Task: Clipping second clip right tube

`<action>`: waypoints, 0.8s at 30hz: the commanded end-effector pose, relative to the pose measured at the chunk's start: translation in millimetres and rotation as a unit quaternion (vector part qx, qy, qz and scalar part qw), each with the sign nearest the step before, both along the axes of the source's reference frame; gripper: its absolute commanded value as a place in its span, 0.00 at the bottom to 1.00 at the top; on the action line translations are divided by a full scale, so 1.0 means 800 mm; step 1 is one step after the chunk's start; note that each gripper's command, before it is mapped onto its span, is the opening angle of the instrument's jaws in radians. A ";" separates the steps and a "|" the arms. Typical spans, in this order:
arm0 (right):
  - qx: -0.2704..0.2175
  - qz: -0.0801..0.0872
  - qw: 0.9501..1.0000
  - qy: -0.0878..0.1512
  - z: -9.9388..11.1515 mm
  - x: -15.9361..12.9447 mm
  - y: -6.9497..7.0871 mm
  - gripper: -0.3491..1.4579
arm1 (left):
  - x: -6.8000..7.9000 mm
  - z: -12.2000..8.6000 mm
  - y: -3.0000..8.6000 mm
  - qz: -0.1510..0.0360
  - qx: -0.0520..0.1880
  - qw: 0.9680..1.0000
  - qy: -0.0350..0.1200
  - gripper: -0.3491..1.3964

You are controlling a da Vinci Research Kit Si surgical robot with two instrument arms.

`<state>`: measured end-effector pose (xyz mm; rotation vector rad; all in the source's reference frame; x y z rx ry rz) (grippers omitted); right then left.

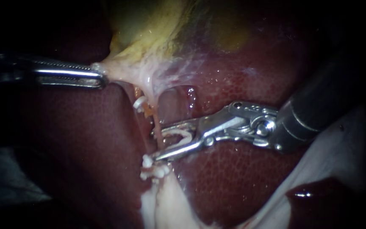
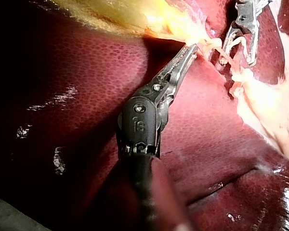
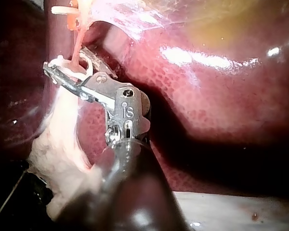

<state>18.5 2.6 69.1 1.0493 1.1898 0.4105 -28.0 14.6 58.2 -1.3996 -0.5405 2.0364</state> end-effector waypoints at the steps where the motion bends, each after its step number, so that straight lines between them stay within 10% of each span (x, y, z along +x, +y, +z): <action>1: 0.004 -0.002 1.000 0.005 0.0000 0.0002 -0.0001 0.44 | -0.0001 0.0001 0.0000 0.001 0.000 1.000 -0.001 0.00; 24: 0.015 -0.002 0.999 0.037 0.0014 0.0048 -0.0027 0.44 | -0.0006 0.0000 -0.0001 0.001 0.000 1.000 -0.001 0.00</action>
